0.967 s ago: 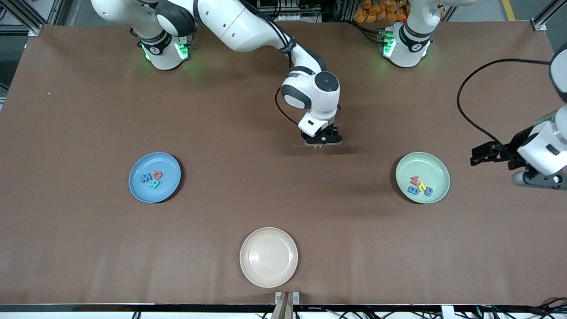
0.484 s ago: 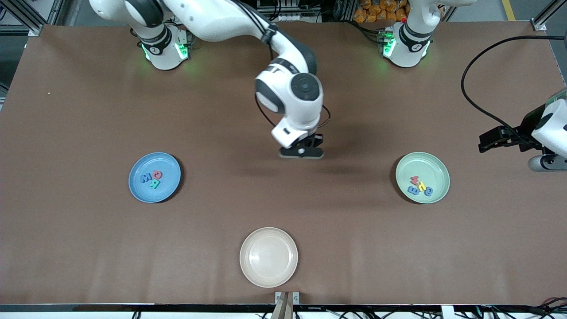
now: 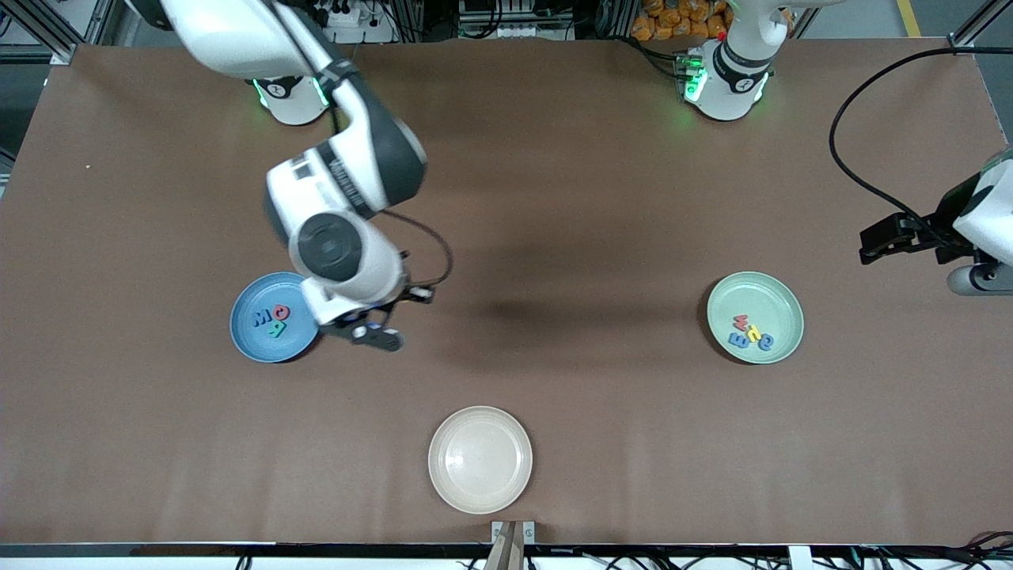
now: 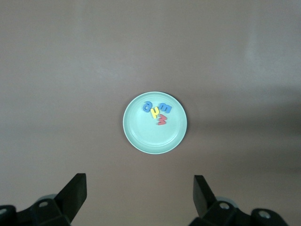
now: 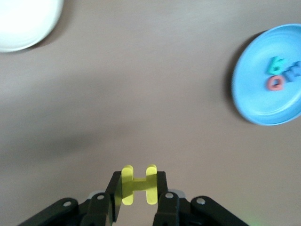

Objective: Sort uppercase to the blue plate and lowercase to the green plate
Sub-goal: 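Carry the yellow H to the blue plate with the right gripper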

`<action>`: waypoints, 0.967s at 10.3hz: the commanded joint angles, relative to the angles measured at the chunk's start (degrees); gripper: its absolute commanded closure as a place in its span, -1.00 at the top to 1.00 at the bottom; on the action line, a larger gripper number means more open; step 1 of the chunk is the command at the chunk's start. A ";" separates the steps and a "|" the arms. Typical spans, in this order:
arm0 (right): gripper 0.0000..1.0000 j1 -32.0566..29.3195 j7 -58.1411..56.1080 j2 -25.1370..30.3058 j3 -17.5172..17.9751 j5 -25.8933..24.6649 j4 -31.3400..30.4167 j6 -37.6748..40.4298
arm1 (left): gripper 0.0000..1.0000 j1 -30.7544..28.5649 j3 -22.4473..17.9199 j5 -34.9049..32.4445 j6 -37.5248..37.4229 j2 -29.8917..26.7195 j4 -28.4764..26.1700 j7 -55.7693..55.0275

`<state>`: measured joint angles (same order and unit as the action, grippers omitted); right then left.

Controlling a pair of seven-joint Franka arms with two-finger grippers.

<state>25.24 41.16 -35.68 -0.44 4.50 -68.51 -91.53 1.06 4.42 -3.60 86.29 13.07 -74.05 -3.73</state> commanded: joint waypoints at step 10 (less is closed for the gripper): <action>-1.00 -22.95 -38.88 16.00 -2.28 -3.80 -50.06 -39.94 | 1.00 -1.32 1.82 5.53 -5.34 -1.38 2.07 -10.77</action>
<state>3.50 3.25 -21.28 -3.44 1.20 -116.26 -129.16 0.30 5.78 0.50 81.88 11.80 -72.08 -11.92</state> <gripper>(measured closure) 0.670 0.000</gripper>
